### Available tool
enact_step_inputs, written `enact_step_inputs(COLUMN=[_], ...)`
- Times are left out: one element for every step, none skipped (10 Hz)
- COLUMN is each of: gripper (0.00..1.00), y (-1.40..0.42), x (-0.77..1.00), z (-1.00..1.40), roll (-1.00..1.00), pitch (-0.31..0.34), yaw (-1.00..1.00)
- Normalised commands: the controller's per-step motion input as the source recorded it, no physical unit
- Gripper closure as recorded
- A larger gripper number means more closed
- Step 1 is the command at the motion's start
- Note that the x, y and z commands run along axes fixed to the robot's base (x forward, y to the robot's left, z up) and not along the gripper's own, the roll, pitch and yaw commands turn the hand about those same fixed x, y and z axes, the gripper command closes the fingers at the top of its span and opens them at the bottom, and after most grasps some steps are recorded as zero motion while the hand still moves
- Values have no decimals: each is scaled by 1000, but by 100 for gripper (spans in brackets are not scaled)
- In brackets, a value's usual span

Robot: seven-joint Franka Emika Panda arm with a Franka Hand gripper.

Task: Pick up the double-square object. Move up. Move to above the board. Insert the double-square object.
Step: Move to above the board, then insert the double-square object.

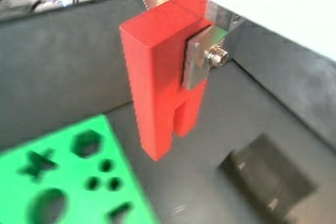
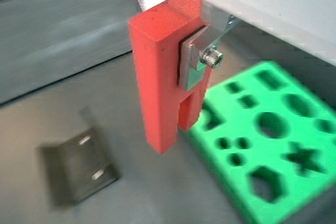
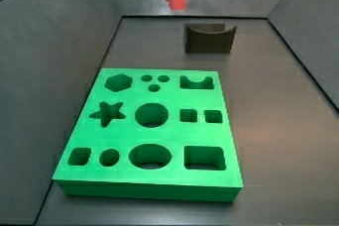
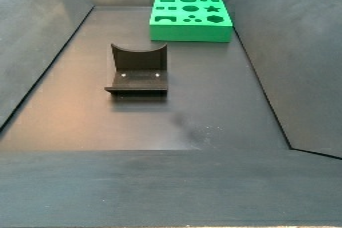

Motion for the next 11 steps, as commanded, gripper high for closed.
enact_step_inputs(gripper=[100, 100, 100, 100, 100, 100, 100, 100, 100, 100, 100], y=[-1000, -1000, -1000, -853, -538, -316, -170, 0, -11, -211, -446], x=[-83, -74, -52, -18, 21, 45, 35, -3, 9, 360, 257], z=[391, 404, 409, 350, 224, 127, 77, 26, 0, 66, -246], roll=[-112, -101, -73, -53, -26, -33, -13, 0, 9, 70, 33], pitch=[279, 257, 213, 187, 167, 149, 125, 0, 0, 131, 43], yaw=[-1000, -775, -425, -251, -111, -46, -18, 0, 0, -9, -534])
